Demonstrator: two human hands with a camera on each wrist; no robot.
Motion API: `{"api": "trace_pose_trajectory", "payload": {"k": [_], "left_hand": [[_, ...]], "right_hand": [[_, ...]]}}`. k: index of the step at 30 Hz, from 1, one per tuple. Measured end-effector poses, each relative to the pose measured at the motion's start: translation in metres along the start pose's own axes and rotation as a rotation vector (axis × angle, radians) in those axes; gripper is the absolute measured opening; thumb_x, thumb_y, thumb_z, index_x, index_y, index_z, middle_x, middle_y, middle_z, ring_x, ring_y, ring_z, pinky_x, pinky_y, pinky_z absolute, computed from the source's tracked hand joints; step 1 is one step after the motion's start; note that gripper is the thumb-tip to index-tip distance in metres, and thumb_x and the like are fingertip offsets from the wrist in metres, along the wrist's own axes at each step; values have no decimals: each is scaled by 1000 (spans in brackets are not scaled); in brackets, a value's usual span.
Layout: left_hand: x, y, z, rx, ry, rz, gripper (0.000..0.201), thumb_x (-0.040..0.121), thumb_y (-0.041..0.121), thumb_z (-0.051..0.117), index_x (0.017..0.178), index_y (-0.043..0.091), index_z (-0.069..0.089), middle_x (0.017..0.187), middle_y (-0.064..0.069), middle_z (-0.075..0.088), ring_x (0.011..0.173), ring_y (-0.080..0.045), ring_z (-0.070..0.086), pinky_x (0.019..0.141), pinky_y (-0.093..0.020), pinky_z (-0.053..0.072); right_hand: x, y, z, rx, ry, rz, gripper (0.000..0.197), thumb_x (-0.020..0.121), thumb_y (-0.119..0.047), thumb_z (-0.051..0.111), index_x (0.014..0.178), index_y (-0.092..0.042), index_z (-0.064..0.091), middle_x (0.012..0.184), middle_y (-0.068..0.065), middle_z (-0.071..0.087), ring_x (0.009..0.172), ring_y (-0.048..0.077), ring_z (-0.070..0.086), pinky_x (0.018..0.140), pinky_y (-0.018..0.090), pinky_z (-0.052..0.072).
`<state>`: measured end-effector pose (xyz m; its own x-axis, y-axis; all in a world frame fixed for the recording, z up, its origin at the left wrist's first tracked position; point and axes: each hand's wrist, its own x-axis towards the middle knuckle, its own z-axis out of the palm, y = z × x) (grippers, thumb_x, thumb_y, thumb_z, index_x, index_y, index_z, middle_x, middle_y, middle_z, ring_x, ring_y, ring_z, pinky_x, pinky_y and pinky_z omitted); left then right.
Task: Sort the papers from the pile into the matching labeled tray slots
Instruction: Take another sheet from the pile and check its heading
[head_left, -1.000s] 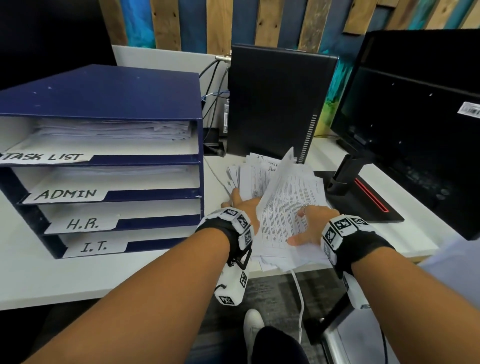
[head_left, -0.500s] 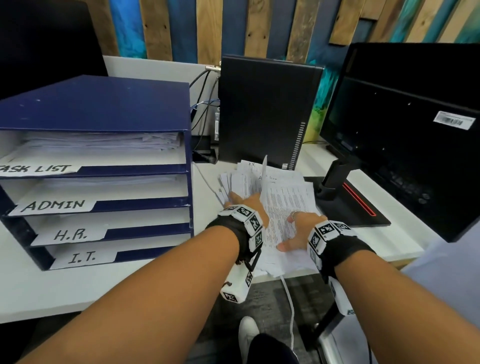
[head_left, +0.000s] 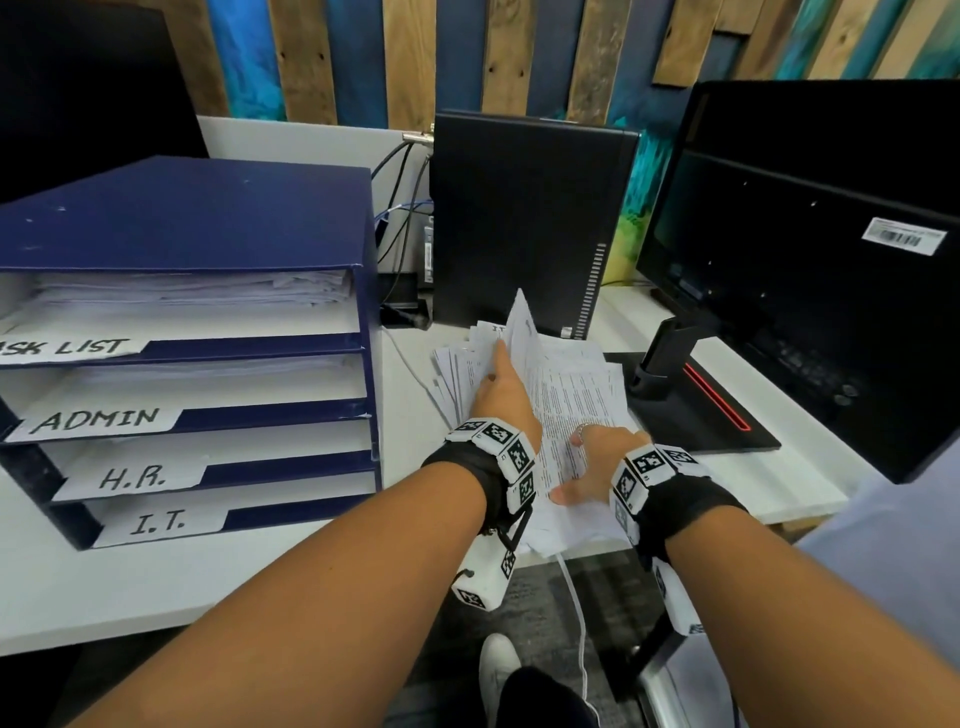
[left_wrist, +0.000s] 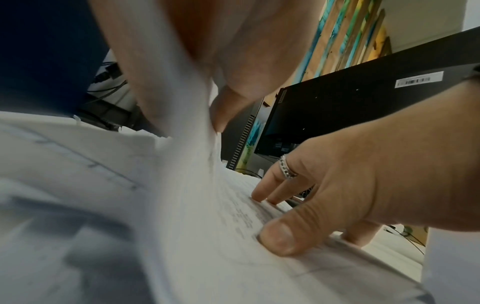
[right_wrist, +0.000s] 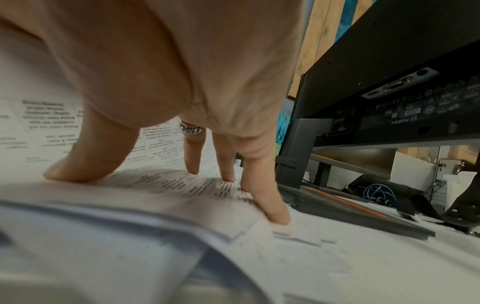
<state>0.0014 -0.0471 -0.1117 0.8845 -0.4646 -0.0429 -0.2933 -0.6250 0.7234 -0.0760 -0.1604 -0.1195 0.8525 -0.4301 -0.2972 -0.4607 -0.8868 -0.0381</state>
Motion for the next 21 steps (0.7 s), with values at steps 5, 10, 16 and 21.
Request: {"api": "trace_pose_trajectory", "payload": {"k": [5, 10, 16, 21], "left_hand": [[-11, 3, -7, -63, 117, 48, 37, 89, 0, 47, 123, 12, 53, 105, -10, 64, 94, -29, 64, 82, -36, 55], [-38, -4, -27, -291, 222, 101, 32, 91, -2, 48, 115, 14, 61, 99, 4, 60, 89, -15, 57, 75, -21, 42], [-78, -31, -51, -593, 128, 133, 46, 87, -11, 57, 111, 28, 61, 105, 6, 69, 98, -12, 66, 80, -22, 54], [-98, -45, -62, -680, 106, 18, 47, 87, -7, 63, 119, 26, 56, 111, 2, 68, 102, -21, 67, 89, -44, 56]], "right_hand": [[-12, -1, -2, 95, -4, -7, 71, 82, -51, 76, 139, -19, 47, 138, 0, 56, 127, 22, 53, 113, 42, 35], [-23, 7, -12, 474, 283, 91, 73, 90, -52, 65, 148, -15, 40, 147, 8, 48, 129, 31, 52, 110, 45, 42], [-29, 29, -19, 1124, 485, 88, 81, 82, -41, 78, 148, -12, 39, 135, -1, 60, 124, 25, 59, 104, 40, 46], [-39, 32, -7, 1221, 490, 13, 32, 81, -17, 81, 110, -20, 68, 111, 2, 74, 96, 19, 72, 90, 43, 57]]}}
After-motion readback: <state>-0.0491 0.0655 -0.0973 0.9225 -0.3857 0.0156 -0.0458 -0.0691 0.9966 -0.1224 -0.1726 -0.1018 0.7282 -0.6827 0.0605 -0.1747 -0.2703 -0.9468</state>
